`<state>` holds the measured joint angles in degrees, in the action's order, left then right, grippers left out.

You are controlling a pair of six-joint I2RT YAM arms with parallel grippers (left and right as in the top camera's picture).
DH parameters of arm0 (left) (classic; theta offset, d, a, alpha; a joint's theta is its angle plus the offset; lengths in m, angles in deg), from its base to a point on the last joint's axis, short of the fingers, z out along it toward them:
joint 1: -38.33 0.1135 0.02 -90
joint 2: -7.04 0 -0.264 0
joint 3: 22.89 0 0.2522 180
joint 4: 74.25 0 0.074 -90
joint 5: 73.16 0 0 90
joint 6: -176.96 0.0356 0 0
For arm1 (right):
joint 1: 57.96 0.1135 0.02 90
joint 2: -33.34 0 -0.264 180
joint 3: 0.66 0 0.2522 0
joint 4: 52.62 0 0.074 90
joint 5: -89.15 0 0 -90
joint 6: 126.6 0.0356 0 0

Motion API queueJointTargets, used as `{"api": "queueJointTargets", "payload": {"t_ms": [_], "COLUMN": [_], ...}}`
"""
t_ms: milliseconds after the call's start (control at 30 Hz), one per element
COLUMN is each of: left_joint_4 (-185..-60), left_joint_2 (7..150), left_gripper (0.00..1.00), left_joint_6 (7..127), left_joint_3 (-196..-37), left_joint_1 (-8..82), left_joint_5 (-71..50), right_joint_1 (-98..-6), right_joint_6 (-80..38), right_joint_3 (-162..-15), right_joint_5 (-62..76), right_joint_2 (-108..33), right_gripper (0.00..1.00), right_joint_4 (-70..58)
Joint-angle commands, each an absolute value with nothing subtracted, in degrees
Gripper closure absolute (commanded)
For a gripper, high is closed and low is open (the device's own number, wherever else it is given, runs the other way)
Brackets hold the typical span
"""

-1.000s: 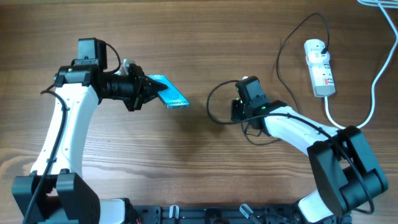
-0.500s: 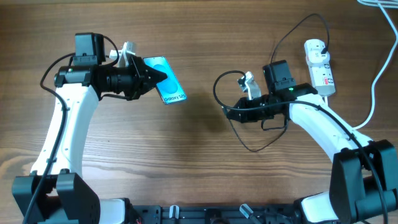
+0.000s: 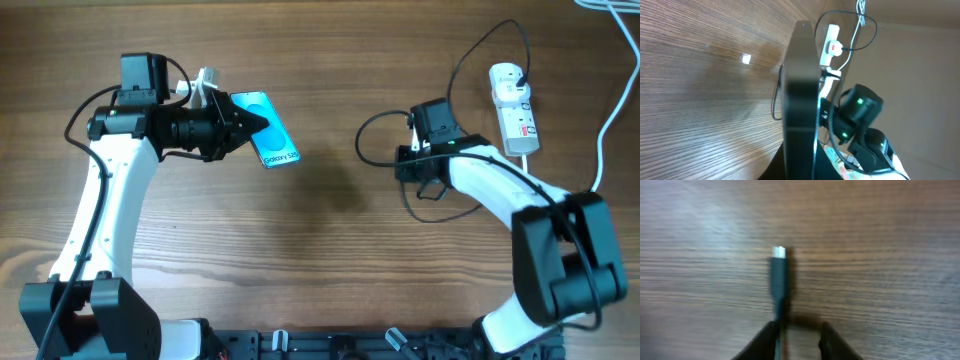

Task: Plug charger to phone and switch on socket
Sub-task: 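Grasp the USB-C plug with the right gripper and lift it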

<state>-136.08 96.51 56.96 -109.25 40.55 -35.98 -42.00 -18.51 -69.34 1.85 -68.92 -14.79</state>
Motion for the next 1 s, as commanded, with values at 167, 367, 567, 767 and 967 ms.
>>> {"api": "queueJointTargets", "payload": {"t_ms": [167, 367, 567, 767, 967], "left_joint_4": [-136.02, -136.06, -136.06, -136.43, -136.67], "left_joint_2": [96.4, 96.4, 96.4, 96.4, 96.4], "left_gripper": [0.96, 0.96, 0.96, 0.96, 0.96], "left_joint_6": [58.25, 58.23, 58.23, 58.23, 58.23], "left_joint_3": [-109.73, -109.73, -109.73, -109.73, -109.73], "left_joint_1": [40.81, 40.81, 40.81, 40.81, 40.81], "left_joint_5": [-37.75, -37.75, -37.75, -37.75, -37.75], "right_joint_1": [-41.43, -37.97, -36.42, -36.44, -36.44], "right_joint_6": [-15.17, -15.34, -10.29, -9.38, -7.89], "right_joint_3": [-68.99, -68.99, -68.99, -69.12, -69.45], "right_joint_5": [0.34, -2.1, -4.4, -0.16, 3.51], "right_joint_2": [-72.29, -77.75, -82.84, -82.82, -82.8], "right_gripper": [0.5, 0.63, 0.83, 0.95, 0.88], "right_joint_4": [-20.34, -20.56, -13.41, -13.69, -12.01]}}
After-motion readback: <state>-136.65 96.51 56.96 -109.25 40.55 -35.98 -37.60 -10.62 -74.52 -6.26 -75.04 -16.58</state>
